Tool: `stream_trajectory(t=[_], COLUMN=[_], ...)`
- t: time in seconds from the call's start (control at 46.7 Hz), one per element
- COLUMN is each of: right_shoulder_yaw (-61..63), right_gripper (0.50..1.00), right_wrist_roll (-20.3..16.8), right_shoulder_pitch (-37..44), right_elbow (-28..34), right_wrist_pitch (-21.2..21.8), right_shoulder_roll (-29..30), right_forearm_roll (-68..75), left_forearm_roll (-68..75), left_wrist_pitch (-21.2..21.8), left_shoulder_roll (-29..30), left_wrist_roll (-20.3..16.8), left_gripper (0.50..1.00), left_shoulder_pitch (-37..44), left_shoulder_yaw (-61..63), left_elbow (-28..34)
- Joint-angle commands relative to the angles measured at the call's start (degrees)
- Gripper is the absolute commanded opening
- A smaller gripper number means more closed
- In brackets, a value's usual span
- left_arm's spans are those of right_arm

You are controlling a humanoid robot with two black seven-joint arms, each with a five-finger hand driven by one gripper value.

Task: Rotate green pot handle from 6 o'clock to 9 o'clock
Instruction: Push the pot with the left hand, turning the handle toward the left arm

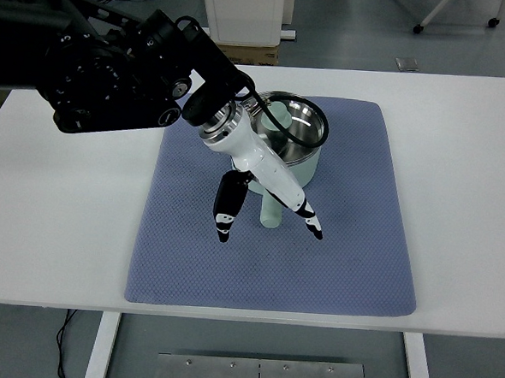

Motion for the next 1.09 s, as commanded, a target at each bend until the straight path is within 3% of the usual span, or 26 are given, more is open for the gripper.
stream_trajectory(t=[0.0, 0.385, 1.07], right_shoulder_yaw=[0.0, 0.0, 0.0], right_gripper=[1.0, 1.0, 1.0], right_wrist_roll=[0.0, 0.0, 0.0], right_shoulder_pitch=[0.02, -0.07, 0.02], right_elbow=[0.0, 0.0, 0.0], right_wrist_pitch=[0.0, 0.0, 0.0], right_shoulder_roll=[0.0, 0.0, 0.0], right_forearm_roll=[0.0, 0.0, 0.0], left_forearm_roll=[1.12, 7.18, 16.85], left_wrist_pitch=[0.05, 0.22, -0.39], left_shoulder_roll=[-1.01, -2.94, -4.17], left_wrist_roll=[0.0, 0.0, 0.0], left_gripper=[1.0, 1.0, 1.0], left_shoulder_pitch=[0.54, 2.47, 3.09], left_shoulder_yaw=[-0.01, -0.01, -0.1], left_elbow=[1.34, 5.3, 4.86])
